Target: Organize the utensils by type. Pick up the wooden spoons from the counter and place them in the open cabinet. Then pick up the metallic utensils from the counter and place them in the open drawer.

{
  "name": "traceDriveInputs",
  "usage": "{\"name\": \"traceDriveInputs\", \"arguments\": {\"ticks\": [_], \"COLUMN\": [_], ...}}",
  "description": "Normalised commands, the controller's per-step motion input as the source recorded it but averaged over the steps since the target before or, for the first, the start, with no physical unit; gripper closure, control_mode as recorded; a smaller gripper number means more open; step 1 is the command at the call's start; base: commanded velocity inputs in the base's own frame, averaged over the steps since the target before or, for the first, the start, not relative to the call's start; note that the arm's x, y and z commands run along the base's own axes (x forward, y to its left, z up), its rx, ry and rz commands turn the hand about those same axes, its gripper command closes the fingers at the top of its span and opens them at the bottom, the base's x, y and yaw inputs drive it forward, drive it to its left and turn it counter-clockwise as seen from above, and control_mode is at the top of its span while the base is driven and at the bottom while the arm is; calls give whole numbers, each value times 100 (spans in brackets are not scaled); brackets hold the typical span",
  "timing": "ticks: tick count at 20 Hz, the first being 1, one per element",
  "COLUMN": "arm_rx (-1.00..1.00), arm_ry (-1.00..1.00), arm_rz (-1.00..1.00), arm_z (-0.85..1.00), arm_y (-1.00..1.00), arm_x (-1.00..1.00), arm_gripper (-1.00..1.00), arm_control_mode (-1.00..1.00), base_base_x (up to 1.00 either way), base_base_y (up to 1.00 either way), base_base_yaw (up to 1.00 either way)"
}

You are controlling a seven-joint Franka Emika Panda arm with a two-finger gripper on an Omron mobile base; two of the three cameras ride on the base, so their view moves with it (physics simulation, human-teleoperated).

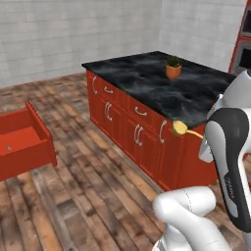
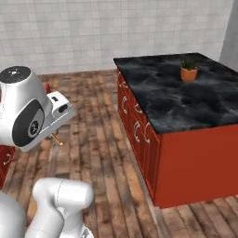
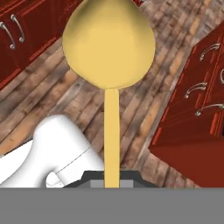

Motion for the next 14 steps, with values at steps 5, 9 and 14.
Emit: {"name": "traceDriveInputs", "arguments": {"ticks": [5,9,14], "arm_rx": [0,0,0], "arm_ry": [0,0,0], "arm_rz": [0,0,0], "arm_z": [0,0,0], "arm_y": [0,0,0], "arm_x": [0,0,0], "arm_gripper": [100,100,100], "arm_control_mode": [100,100,100], "base_base_x": [13,22,8], "base_base_y": [8,6,27], "base_base_yaw": [56,17,-4]}}
